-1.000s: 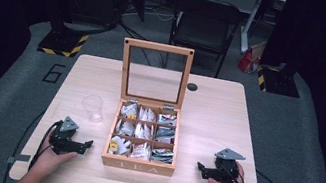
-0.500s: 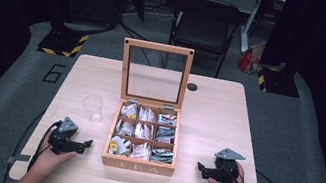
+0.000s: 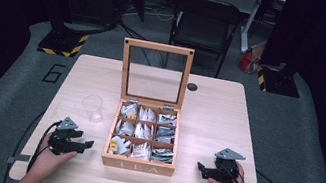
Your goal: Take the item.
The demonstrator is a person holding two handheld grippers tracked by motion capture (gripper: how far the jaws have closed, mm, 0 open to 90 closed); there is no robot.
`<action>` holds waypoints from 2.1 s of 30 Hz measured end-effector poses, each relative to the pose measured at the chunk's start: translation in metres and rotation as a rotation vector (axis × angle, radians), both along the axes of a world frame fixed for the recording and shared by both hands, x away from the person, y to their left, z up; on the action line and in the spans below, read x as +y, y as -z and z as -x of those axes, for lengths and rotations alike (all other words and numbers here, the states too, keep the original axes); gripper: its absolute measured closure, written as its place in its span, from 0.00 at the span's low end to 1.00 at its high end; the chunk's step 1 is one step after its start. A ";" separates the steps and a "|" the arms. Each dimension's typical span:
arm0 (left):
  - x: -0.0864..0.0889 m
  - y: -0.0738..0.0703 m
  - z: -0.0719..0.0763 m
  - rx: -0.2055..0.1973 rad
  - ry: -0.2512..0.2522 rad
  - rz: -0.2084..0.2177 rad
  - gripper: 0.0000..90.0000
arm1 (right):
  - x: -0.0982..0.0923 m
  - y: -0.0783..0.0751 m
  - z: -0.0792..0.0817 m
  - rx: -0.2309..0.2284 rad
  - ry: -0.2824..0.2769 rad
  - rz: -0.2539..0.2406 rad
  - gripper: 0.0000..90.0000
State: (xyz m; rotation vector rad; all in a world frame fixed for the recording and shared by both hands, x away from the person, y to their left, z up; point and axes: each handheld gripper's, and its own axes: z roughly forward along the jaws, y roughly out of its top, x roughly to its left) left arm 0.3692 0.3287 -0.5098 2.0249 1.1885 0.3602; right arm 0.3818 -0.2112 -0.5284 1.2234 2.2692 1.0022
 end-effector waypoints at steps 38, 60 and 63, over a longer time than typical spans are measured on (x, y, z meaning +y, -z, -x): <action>-0.037 -0.063 0.004 -0.106 0.145 0.028 0.58 | 0.000 0.000 0.000 0.000 -0.001 0.001 0.13; -0.064 -0.068 -0.002 -0.115 0.210 0.060 0.63 | 0.000 0.000 0.000 0.000 0.000 0.001 0.13; -0.068 -0.067 -0.002 -0.109 0.223 0.073 0.66 | 0.000 0.000 0.000 0.000 0.000 0.001 0.13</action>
